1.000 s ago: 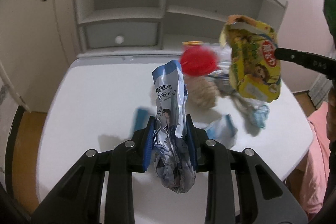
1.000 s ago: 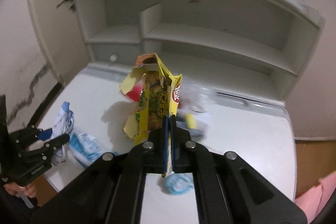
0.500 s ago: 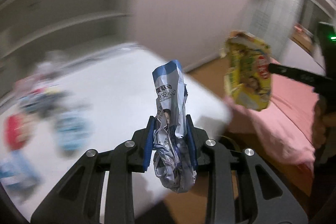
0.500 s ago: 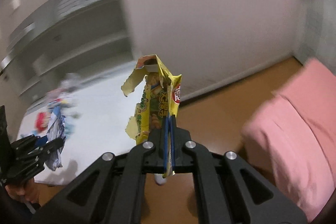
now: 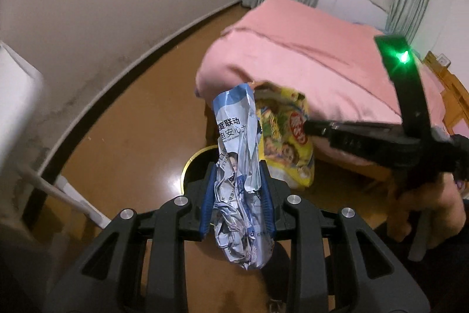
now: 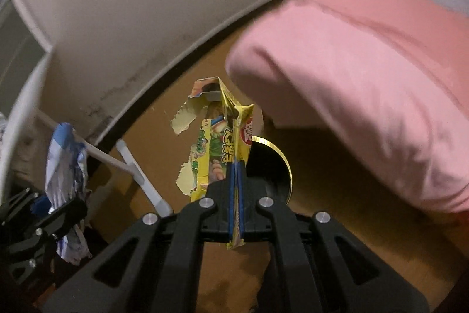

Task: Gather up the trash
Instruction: 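Carry both items to the black bin and open both tools to drop them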

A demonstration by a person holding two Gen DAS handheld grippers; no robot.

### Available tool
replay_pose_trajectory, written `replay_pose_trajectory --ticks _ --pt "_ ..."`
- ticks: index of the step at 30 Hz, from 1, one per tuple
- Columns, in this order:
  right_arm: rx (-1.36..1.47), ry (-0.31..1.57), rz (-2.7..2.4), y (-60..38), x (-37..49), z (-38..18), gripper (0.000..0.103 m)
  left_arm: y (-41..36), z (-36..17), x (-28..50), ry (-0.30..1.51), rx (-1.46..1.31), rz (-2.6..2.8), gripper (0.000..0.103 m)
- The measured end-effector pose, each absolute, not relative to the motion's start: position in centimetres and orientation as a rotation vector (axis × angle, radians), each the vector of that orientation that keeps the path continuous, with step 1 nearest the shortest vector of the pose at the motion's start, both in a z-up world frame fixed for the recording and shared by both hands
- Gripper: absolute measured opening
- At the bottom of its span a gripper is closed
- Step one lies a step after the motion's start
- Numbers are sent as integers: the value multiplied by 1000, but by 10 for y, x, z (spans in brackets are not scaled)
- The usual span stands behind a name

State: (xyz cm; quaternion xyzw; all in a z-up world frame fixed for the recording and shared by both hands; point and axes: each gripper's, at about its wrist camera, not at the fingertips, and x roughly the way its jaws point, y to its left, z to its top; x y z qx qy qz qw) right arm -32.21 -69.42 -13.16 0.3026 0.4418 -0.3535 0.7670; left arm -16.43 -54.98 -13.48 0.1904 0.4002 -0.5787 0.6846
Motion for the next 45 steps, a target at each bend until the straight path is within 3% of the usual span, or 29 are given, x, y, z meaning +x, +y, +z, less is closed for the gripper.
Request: replay_pose_trajectory --ticks 8,20,21,22,23,24,35,37,38,39,43,45 --pt "721 1062 -747 -733 -315 -202 3 -590 -201 -153 1004 479 -1233 28" --pt "836 1032 -721 -756 -308 -214 6 -615 -227 -157 1028 524 -1231 28" --pt "846 1029 -723 -757 -309 -214 12 -616 -228 -156 1039 520 -1231 28" --pt "854 1021 -728 -758 -311 -213 47 -618 -230 -156 1048 518 -1233 28" --pt "857 1007 -738 -758 -314 -209 90 -620 -232 -156 1056 518 -1234 28" --pt "850 975 -759 -758 -318 -204 95 -622 -234 -157 1060 523 -1236 28" --pt "857 905 -785 -767 -335 -187 95 -651 -257 -174 1092 576 -1262 28" --pt "861 896 -792 -767 -339 -185 95 -657 -261 -175 1095 581 -1271 37" --pt "861 890 -798 -767 -341 -184 95 -662 -262 -175 1095 593 -1269 59" --pt "861 885 -805 -768 -344 -182 95 -665 -262 -175 1090 593 -1260 70" --pt "868 867 -823 -770 -352 -178 95 -665 -255 -176 1070 580 -1254 71" --pt "856 861 -834 -772 -353 -175 95 -660 -247 -178 1070 574 -1248 80"
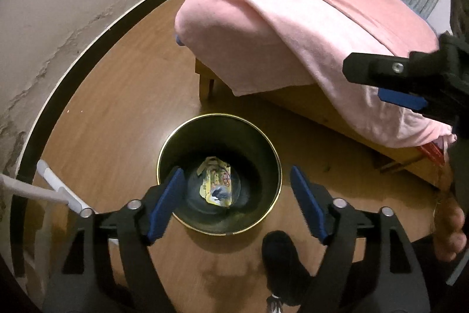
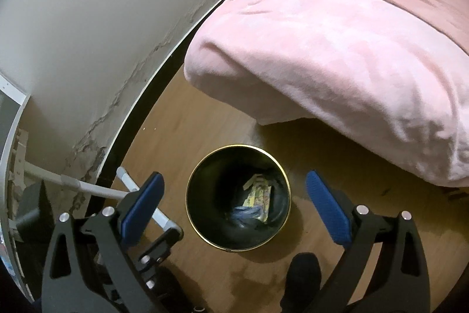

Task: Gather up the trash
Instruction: 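Carry both items to the black bin and open both tools to drop them, then grasp the blue-white snack bag with the left tool while the right tool grasps the cloth bundle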

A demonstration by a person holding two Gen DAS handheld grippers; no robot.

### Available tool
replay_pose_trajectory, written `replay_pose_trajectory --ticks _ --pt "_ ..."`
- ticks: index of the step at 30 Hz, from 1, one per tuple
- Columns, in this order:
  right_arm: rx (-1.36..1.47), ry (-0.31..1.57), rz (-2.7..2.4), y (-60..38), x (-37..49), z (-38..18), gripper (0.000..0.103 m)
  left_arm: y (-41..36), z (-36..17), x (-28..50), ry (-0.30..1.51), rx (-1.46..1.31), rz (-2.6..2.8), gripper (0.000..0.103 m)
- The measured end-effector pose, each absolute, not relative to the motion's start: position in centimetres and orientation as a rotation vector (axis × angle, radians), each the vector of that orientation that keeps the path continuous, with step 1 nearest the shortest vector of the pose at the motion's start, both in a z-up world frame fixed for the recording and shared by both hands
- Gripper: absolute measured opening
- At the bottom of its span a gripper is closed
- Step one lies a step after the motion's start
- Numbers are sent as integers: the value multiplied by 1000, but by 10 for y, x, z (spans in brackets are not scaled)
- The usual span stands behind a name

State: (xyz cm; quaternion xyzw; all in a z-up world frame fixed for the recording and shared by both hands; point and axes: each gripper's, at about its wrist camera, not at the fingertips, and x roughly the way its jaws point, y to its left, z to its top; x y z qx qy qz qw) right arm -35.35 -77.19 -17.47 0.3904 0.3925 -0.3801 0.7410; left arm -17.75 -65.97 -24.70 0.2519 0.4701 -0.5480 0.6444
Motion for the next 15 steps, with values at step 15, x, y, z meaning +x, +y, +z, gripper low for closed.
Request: replay_pose_trajectory --ticks 15 --pt "633 809 -710 -687 -301 -80 95 -464 -53 -154 815 496 -1064 94"
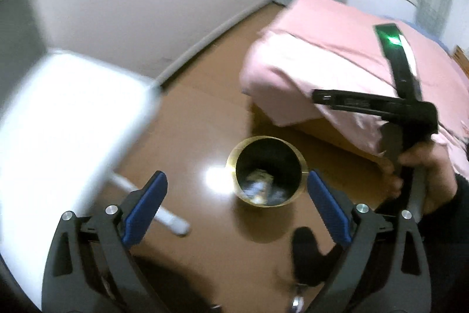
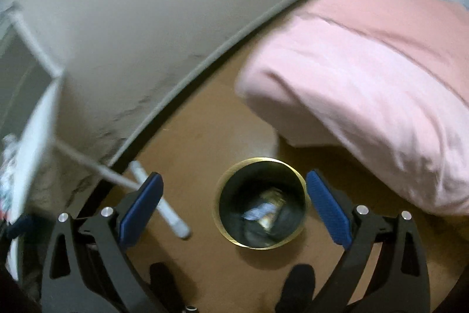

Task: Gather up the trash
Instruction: 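Grasp the blue-white snack bag with the left tool while the right tool grasps the cloth bundle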

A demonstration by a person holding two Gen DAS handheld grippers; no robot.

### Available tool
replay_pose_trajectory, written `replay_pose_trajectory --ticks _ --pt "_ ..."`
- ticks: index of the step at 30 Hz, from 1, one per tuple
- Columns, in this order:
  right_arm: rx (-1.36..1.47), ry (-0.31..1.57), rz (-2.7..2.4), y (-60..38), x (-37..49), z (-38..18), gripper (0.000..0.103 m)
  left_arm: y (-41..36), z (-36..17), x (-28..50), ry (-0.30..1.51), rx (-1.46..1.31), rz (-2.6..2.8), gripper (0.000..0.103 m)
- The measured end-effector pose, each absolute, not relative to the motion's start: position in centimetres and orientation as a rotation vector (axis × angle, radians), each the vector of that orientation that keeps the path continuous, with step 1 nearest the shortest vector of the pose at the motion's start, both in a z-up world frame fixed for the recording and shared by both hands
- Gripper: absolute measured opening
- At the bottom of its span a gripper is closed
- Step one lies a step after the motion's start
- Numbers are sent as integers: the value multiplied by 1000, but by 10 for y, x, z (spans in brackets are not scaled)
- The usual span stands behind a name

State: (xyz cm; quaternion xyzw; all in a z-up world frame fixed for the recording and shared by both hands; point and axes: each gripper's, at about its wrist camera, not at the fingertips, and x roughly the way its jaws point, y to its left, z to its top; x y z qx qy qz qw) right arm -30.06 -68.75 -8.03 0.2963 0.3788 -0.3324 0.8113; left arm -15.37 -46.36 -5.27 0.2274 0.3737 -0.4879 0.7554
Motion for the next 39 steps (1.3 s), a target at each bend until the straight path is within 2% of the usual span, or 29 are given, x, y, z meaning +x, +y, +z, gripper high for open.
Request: replay_pose_trajectory --ticks 6,10,14,18,25,26,28,29,32,39 --pt "394 763 -392 -556 -209 4 95 -307 0 -83 750 424 -789 94" --pt "304 793 -130 -463 -148 24 95 -213 20 -43 722 499 -635 94" --pt "249 819 22 -392 -104 29 95 -137 17 -17 663 718 -486 97" --pt "188 867 125 -335 -64 24 95 -102 -1 11 710 805 -486 97" --pt "135 928 164 -291 -19 17 95 -106 -31 38 715 833 -520 96" --pt "136 936 163 -286 -12 16 95 -107 -33 44 721 817 -538 87" --pt "131 948 152 -281 -1 14 95 -104 -33 47 723 788 -550 48" --pt "126 953 145 -280 5 12 95 -103 -31 50 744 773 -548 40" --pt "129 972 117 -280 23 7 93 -95 -19 54 734 687 -544 32" --pt "122 1028 63 -283 70 -11 88 -70 14 53 693 479 -471 31"
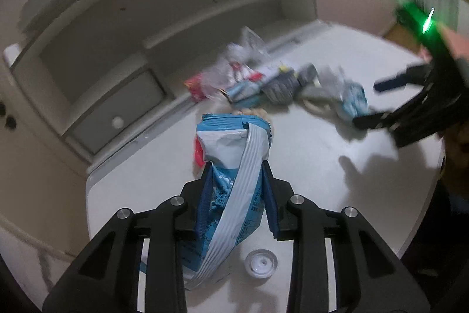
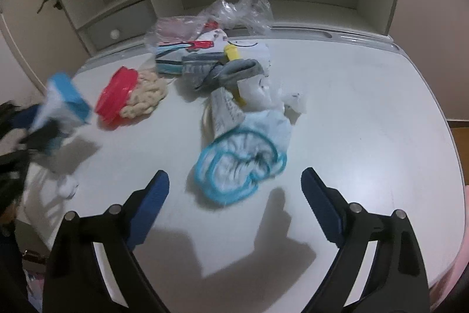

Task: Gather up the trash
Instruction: 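Grasp the blue-white snack bag with the left tool while the right tool grasps the cloth bundle, then carry both items over the black bin and open both tools to drop them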

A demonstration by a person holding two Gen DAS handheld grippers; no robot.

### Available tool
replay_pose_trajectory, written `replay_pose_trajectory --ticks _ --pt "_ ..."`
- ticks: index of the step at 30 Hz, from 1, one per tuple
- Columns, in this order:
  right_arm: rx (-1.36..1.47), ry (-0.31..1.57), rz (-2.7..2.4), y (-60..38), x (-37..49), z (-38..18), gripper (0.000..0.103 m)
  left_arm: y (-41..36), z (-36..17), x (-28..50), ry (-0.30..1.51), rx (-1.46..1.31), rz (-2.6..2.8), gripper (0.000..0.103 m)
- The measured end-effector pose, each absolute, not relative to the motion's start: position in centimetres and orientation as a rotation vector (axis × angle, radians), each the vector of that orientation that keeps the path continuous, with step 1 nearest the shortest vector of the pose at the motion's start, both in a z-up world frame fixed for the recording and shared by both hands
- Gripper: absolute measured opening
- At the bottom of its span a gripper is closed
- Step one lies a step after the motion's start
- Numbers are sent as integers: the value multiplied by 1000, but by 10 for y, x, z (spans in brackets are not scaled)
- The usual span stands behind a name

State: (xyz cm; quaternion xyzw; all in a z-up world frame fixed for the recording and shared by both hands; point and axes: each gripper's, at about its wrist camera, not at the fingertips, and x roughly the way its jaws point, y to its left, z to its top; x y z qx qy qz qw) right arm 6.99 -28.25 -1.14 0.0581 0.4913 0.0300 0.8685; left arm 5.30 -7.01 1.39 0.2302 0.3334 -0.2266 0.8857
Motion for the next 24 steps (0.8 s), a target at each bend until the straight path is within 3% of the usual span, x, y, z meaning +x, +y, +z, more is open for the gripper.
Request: replay_pose_trajectory --ticks 3,6,7,11,19,24 --pt "111 1052 53 -282 81 -19 72 -62 24 52 694 395 -445 31" --pt "101 1072 49 -282 85 -24 44 -58 29 47 699 341 -437 31" --pt "90 1067 42 -282 85 -23 28 -58 29 47 700 332 -433 31" --pt "102 1036 47 -291 69 -10 21 -65 30 43 713 291 -444 31" --pt "130 946 6 -333 8 19 21 -116 30 27 722 255 -542 31" --pt "189 917 -121 -402 -48 22 21 -188 26 4 728 246 -689 31"
